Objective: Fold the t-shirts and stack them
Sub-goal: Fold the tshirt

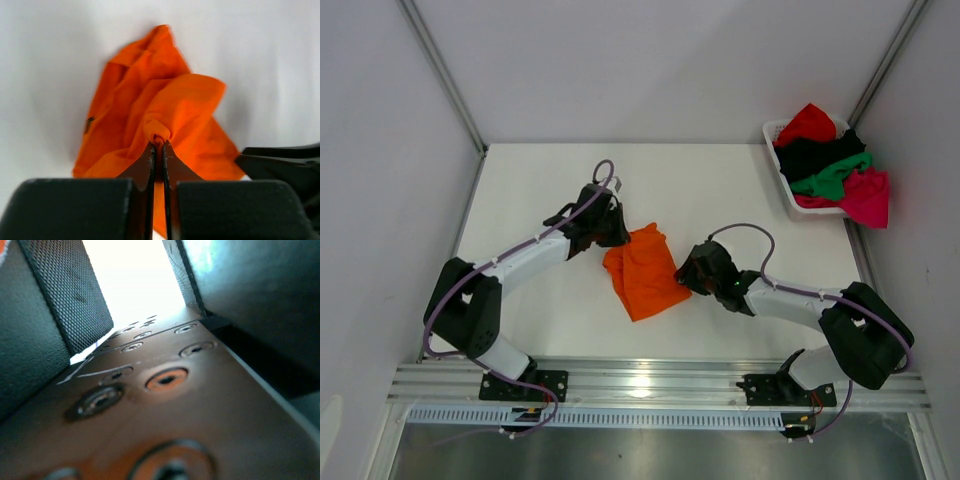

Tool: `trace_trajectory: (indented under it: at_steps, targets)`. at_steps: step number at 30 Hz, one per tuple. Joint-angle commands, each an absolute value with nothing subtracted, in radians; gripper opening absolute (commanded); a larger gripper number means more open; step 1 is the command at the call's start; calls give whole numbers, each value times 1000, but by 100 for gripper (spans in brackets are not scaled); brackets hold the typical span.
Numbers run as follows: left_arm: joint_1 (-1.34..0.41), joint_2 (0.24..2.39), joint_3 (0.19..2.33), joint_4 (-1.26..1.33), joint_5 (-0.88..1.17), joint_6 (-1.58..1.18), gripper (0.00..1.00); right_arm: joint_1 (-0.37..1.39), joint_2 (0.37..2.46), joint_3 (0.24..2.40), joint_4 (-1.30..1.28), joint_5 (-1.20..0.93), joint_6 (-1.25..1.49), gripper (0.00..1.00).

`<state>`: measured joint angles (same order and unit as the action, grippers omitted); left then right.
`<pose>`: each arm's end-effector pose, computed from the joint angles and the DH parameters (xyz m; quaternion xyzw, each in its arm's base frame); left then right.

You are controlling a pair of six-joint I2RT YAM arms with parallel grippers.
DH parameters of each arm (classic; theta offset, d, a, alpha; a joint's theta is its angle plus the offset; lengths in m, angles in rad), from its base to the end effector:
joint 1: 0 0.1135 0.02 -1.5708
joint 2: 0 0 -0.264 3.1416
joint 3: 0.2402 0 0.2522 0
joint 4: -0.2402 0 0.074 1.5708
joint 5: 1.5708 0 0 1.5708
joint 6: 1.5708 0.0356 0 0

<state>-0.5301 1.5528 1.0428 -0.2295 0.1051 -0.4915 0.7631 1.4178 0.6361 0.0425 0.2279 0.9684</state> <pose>0.2907 -0.1747 0.2365 0.0388 0.9130 -0.2391 0.3283 0.2052 0.1851 0.1712 0.1388 0.8994 0.2382 0.3393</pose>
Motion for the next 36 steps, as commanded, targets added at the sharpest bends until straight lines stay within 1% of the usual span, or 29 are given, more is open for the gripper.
trace_trajectory:
  at_steps: [1,2,3,4,5,6,8,10,12,18,22,24,33,36]
  targets:
    - [-528,1532,1065,-313,-84,-466,8,769,1408,620,72,244,969,43]
    - [-525,1531,1066,-321,-107,-468,10,769,1410,617,74,244,971,44]
    - [-523,1528,1066,-328,-147,-478,16,769,1411,614,77,242,973,43]
    - [-522,1522,1063,-334,-172,-486,50,769,1414,608,81,238,974,44]
    - [-522,1513,1063,-351,-199,-497,70,767,1419,606,83,235,976,44]
    - [-522,1508,1065,-359,-251,-517,75,767,1423,604,84,232,976,43]
    - [-522,1496,1065,-376,-290,-528,78,767,1430,597,89,232,979,43]
    - [-520,1491,1065,-399,-369,-566,80,769,1431,594,92,230,977,44]
    - [-522,1485,1066,-416,-400,-578,81,767,1436,591,92,230,974,43]
    - [-522,1488,1069,-411,-390,-575,81,769,1456,589,106,221,973,43]
    - [-520,1464,1069,-400,-339,-563,81,767,1468,589,115,215,974,43]
    - [-522,1441,1062,-391,-282,-554,81,769,1470,589,117,215,974,43]
    - [-523,1270,1040,-351,-201,-509,82,769,1493,587,133,204,976,43]
    - [-523,1265,1006,-263,-97,-505,82,770,1499,589,140,199,977,43]
